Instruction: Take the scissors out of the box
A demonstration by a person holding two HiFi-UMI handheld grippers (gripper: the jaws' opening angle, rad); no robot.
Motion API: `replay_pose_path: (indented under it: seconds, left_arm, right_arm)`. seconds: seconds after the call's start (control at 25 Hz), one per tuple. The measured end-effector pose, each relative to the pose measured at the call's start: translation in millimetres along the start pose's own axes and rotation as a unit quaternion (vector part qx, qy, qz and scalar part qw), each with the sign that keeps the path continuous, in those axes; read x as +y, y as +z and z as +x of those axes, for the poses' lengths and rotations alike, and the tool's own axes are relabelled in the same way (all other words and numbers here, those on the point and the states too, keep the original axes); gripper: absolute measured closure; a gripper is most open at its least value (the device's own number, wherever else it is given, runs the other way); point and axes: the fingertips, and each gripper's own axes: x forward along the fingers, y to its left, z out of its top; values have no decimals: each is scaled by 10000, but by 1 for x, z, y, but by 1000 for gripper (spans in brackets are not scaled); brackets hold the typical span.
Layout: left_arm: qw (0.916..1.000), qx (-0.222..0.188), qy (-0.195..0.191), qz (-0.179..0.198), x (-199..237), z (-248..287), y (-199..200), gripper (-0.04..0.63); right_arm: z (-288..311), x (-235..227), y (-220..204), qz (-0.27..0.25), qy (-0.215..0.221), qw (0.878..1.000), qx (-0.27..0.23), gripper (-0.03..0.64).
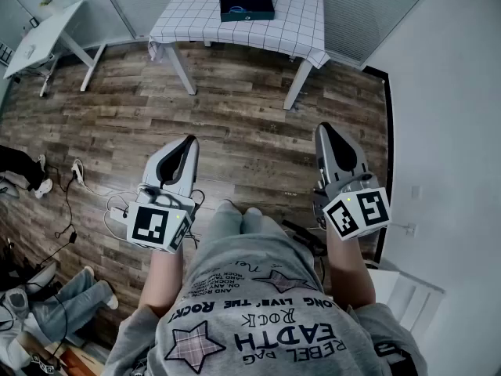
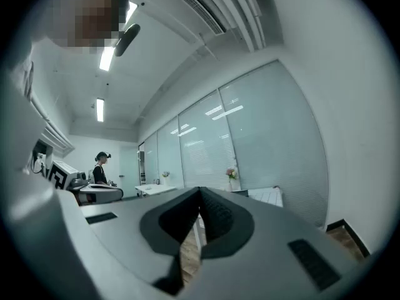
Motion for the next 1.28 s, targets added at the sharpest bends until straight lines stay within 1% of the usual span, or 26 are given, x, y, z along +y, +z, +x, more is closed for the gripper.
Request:
replay_pose_path:
  seconds: [0.28, 0.44, 0.56, 0.64, 0.76, 1.0, 1.12, 1.28]
  left_arm:
    - [9999, -123, -15, 17, -2, 2, 2, 591]
    - [9998, -186, -86, 34, -6, 7, 4, 592]
    - [9997, -206, -108, 121, -7, 10, 4, 591]
    - [9996, -188, -74, 180, -3, 14, 0, 591]
    - [9998, -60, -3, 202, 7, 25, -10, 591]
    - [9997, 35, 62, 222, 32, 54, -18, 591]
    - [9997, -11, 78, 217, 48, 73, -16, 591]
    - [9998, -76, 74, 164, 72, 102, -14, 591]
  right_arm:
    - [-5, -2, 3, -41, -66, 9999, -90, 604]
    - [-5, -1, 2, -70, 12, 10000, -39, 604]
    - [-1, 1, -4, 60, 63, 9999, 73, 603]
    - [3, -4, -8, 152, 6, 9998, 98, 603]
    - [12, -10, -13, 208, -32, 9997, 134, 603]
    - [43, -20, -22, 78, -22, 9994, 332, 603]
    - [65, -28, -26, 109, -39, 9993, 348, 603]
    - [98, -37, -24, 26, -4, 9993, 379, 603]
